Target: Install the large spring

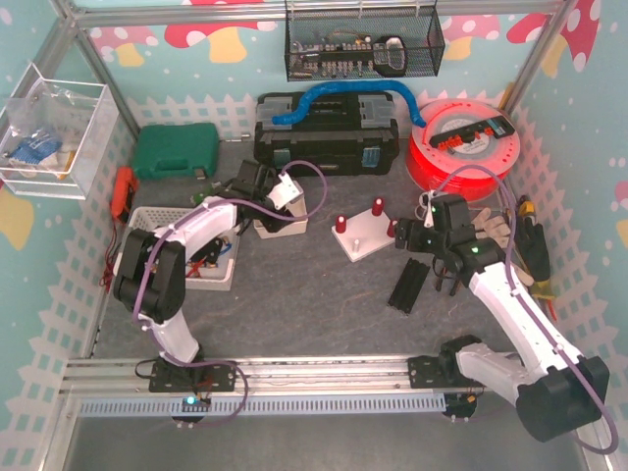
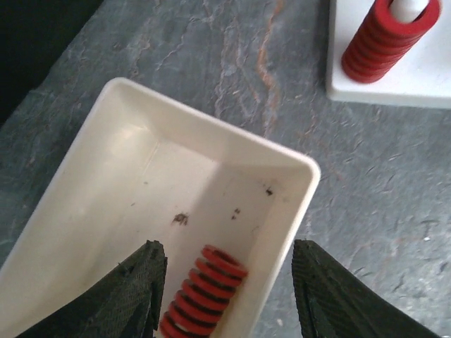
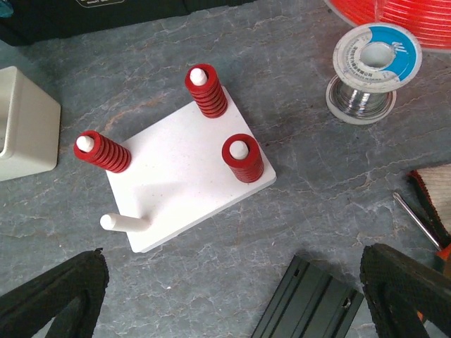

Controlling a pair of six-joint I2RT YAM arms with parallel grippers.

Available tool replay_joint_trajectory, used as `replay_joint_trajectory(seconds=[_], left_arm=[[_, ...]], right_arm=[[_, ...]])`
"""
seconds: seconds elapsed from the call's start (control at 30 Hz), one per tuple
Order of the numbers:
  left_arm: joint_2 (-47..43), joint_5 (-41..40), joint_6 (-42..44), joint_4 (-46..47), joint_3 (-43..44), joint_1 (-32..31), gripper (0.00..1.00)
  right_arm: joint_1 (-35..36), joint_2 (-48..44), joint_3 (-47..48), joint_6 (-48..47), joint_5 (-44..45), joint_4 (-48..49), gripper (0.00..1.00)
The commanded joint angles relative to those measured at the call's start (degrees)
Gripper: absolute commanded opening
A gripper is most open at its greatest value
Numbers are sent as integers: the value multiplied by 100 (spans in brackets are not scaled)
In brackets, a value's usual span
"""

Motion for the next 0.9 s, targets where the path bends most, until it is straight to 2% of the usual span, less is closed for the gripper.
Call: replay_joint_trajectory(seconds=[0.0,0.37,0.5,0.67,0.87], left_arm=[[65,-318,653,-23,-80,42,52],[-23,148,802,-162,-276,46,58],[45,-26,837,-189,-335,11,58],[204,-236,793,-169,-229,-7,50],[347,-110,733,-156,-112,-60,39]], right_arm=[[4,-229,-120,159,154,-119,97],[4,-238,-153,155,119,-180,97],[4,-269,-129,123,153,-241,97],[4,-369,-97,95,267,-316,97],[3,-397,-7,58,335,-450,97]])
